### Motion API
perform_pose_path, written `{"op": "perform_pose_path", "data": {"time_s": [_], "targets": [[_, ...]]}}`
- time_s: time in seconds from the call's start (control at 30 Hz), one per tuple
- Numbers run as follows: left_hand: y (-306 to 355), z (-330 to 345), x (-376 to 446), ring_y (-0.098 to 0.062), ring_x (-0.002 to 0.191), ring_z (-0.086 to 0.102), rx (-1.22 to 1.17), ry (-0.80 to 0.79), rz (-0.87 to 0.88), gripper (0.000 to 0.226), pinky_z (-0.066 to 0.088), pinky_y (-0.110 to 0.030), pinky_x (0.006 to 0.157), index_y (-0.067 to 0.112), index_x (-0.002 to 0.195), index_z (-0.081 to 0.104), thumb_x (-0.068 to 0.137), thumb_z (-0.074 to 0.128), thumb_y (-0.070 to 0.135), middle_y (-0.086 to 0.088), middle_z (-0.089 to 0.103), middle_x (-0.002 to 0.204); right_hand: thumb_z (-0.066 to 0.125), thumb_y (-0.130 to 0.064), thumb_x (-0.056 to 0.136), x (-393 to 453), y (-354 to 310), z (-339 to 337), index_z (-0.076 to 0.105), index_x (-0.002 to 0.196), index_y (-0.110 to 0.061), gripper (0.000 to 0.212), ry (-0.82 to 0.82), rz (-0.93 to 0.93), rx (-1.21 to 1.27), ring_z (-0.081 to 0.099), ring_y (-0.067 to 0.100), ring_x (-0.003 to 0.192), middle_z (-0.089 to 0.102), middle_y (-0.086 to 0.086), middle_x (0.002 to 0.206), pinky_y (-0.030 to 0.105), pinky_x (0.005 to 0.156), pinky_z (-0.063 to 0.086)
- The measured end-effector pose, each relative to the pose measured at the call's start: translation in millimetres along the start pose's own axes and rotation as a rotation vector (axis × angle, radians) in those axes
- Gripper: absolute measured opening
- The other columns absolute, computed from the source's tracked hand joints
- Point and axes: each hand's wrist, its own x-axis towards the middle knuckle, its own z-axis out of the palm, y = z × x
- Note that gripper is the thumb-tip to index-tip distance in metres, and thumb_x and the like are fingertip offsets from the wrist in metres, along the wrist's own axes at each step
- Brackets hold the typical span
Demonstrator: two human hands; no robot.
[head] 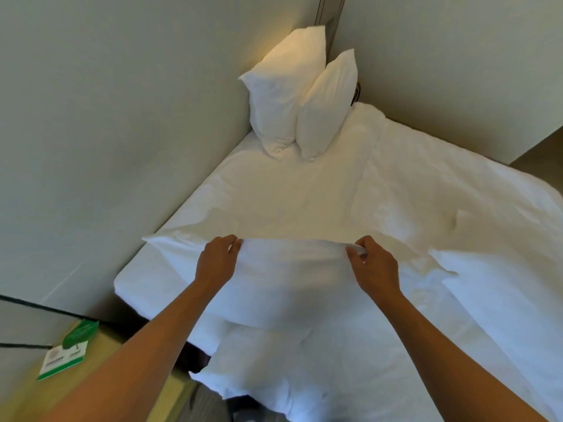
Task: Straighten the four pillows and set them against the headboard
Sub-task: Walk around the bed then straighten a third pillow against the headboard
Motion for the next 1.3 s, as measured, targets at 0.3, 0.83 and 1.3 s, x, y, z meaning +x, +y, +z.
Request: {"op": "perform_pose_path", "data": {"time_s": [0.3,0.83,1.3], "targets": [[-25,26,20,-0.035,0.113,0.063,0.003,-0.129,0.038,0.027,0.049,-0.042,0.097,0.004,0.122,0.069,0.101,0.058,0.017,-0.015,0.064,0.126,0.067,-0.027,0.1,-1,23,21,0.072,0.119,-0.015,0.023,-0.003,0.036,-0.097,0.07,0.022,0.086,0.068,0.002,0.128,0.031,0.082,0.051],[-5,23,50,-0.031,0.119,0.063,0.117,-0.097,-0.131,0.031,0.046,-0.037,0.103,0.008,0.128,0.068,0.103,0.054,0.021,-0.014,0.067,0.131,0.057,-0.021,0.103,58,53,64,0.068,0.104,-0.025,0.012,0.025,0.028,0.156,0.059,0.022,0.088,0.066,-0.004,0.097,0.031,0.075,0.04],[6,32,72,-0.032,0.101,0.066,0.188,-0.052,-0.179,0.03,0.048,-0.034,0.085,0.006,0.114,0.073,0.104,0.052,0.024,-0.013,0.072,0.109,0.058,-0.02,0.102,96,56,64,0.07,0.102,-0.025,0.013,-0.06,0.026,0.223,0.064,0.023,0.083,0.067,-0.006,0.09,0.031,0.072,0.043]]}}
